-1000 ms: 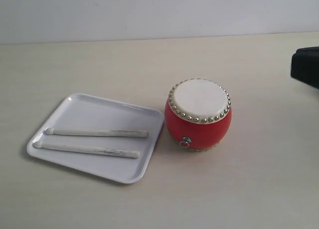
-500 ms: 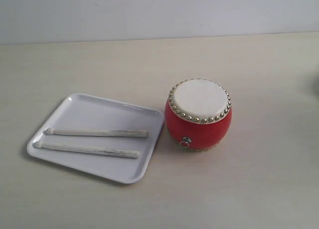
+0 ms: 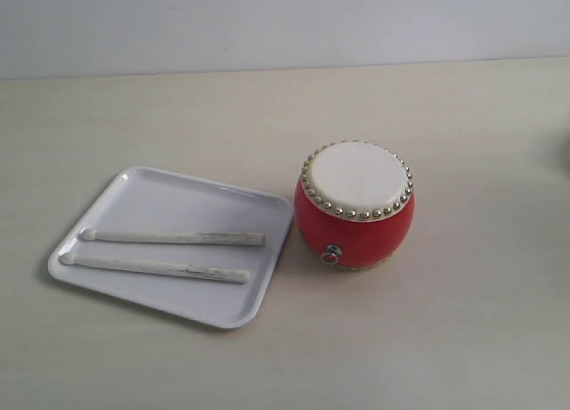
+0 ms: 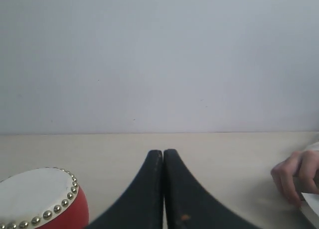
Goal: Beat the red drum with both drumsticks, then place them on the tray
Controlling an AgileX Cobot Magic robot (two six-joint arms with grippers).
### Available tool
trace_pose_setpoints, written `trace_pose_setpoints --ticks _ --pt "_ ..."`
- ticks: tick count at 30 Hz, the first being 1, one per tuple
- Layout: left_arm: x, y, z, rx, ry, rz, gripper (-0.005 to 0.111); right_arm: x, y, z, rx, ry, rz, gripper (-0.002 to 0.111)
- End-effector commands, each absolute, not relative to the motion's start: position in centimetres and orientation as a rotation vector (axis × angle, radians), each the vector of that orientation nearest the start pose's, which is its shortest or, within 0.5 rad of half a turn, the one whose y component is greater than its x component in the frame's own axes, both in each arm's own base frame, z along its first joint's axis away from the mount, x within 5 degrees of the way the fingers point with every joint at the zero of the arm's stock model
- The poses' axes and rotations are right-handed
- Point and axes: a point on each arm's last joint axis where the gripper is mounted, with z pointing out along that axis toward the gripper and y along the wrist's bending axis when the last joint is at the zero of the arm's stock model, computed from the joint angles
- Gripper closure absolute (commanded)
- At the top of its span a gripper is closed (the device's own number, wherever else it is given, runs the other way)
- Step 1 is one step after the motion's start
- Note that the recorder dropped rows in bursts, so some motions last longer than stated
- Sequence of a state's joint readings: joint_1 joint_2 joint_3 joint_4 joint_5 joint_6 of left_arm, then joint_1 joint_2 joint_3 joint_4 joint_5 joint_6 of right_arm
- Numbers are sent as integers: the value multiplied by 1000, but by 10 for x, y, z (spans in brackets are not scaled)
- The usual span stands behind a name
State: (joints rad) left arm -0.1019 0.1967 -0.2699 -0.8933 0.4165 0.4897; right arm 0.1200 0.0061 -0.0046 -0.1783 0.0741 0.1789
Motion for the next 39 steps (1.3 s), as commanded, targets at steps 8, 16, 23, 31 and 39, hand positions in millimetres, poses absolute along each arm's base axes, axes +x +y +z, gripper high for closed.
trace_pose_setpoints --ticks 8,16,23,31,39 --pt "57 -35 268 27 1710 -617 107 56 5 207 -69 1556 93 108" --pt "57 -35 268 27 1710 -617 107 56 5 207 -69 1556 93 108" --pt "57 -34 269 17 1699 -609 107 56 5 207 -69 1556 93 108" --pt "63 -25 259 145 1653 -333 107 56 5 207 -60 1556 103 108" --pt "55 -8 228 164 1652 43 107 56 5 207 -57 1556 106 108"
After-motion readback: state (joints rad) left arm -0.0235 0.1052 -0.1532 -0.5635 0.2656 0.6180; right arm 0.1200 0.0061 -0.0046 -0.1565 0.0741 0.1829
